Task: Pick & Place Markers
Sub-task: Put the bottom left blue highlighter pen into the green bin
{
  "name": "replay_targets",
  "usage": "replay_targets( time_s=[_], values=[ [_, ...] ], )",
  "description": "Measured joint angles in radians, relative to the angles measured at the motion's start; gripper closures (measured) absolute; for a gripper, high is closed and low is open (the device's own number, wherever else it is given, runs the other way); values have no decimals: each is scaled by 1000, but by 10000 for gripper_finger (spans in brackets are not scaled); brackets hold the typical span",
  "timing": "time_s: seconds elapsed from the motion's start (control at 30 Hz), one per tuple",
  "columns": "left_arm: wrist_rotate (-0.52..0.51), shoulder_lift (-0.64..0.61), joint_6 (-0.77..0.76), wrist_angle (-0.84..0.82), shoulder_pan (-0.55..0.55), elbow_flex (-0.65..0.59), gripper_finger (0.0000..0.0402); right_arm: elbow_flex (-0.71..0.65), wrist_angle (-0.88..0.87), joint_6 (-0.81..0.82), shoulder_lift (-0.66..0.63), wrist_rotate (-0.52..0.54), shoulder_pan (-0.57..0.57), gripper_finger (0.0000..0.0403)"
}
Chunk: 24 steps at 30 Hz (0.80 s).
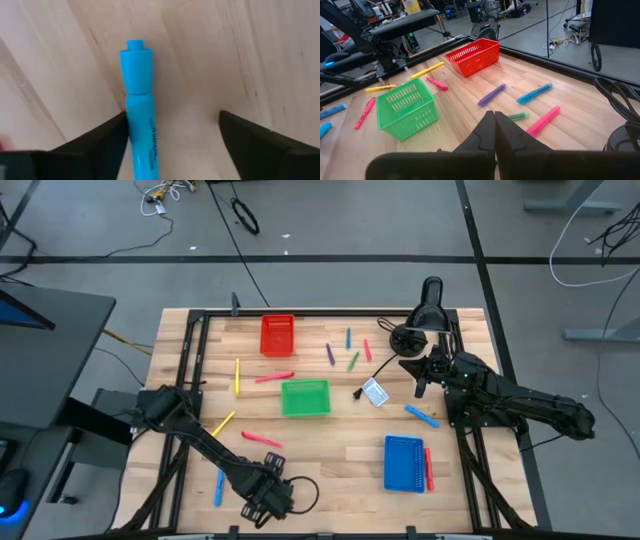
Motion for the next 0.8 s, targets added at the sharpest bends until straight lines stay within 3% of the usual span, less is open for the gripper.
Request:
replay_targets(
  time_s=[0.5,0.8],
  values=[
    [7,-9,2,-7,11,-3,330,0,0,0,0,0,0,403],
    [25,-75,22,-51,37,-6,338,0,0,0,0,0,0,403]
  ],
)
